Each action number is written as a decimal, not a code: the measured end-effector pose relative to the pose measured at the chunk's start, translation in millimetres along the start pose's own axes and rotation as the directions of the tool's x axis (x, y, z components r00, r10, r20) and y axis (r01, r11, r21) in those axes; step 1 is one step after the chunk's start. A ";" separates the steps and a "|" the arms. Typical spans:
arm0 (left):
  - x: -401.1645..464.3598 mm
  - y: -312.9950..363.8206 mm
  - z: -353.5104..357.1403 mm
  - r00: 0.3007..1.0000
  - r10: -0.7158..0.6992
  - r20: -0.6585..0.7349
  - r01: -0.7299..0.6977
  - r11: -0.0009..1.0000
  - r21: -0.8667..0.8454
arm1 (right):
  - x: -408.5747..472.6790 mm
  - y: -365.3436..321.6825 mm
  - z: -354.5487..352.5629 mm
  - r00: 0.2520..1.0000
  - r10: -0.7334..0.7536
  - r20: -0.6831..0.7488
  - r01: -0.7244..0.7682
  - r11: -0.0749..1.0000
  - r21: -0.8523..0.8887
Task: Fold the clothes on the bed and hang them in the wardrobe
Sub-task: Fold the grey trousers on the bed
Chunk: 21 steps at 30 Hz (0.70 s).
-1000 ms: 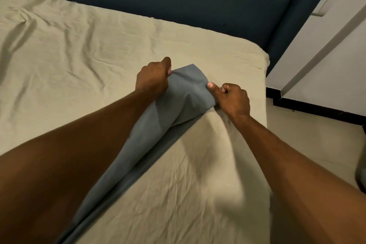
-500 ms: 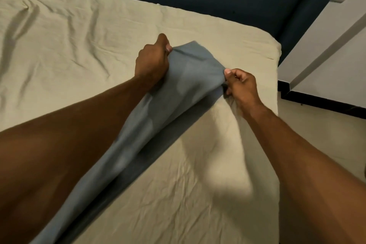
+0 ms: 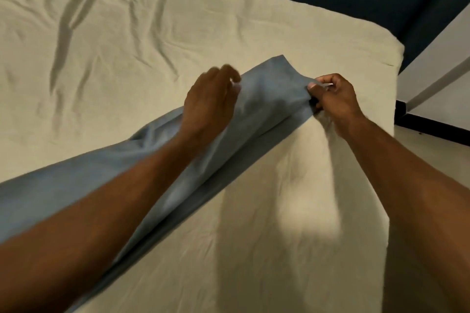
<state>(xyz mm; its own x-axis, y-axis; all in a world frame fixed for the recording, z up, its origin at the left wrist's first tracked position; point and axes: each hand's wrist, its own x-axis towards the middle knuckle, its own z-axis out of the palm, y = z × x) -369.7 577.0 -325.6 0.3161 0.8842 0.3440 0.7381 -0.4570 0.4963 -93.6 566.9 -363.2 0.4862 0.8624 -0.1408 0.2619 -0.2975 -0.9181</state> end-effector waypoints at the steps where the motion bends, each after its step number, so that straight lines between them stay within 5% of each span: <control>1: -31.9 1.8 -7.9 1.000 0.012 0.020 -0.012 1.000 0.018 | -1.5 -1.7 -0.3 0.999 -0.009 0.047 0.008 1.000 0.022; 7: -140.9 -15.5 -33.8 0.971 -0.017 0.238 -0.050 0.961 0.273 | -7.3 -10.8 -5.2 0.991 -0.032 0.129 0.031 0.999 0.007; 13: -121.9 -17.2 -75.8 0.969 -0.206 0.137 0.209 0.978 -0.011 | -3.0 -40.6 -16.8 0.987 -0.101 0.122 0.090 0.992 0.093; 17: -125.3 -31.4 -71.5 0.934 -0.288 0.212 0.261 0.954 0.147 | -5.9 -15.1 -20.4 0.978 0.002 0.207 0.039 0.980 -0.194; 21: -157.6 -19.6 -67.0 0.960 -0.243 0.136 0.211 0.954 0.214 | -13.6 -9.9 -18.3 0.987 0.034 0.157 -0.010 0.989 -0.151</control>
<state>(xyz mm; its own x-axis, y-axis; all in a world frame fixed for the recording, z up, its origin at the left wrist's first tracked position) -474.0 440.1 -336.1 0.2053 0.9734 0.1015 0.8983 -0.2286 0.3753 -87.6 550.7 -345.4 0.3579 0.9054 -0.2284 0.3796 -0.3645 -0.8503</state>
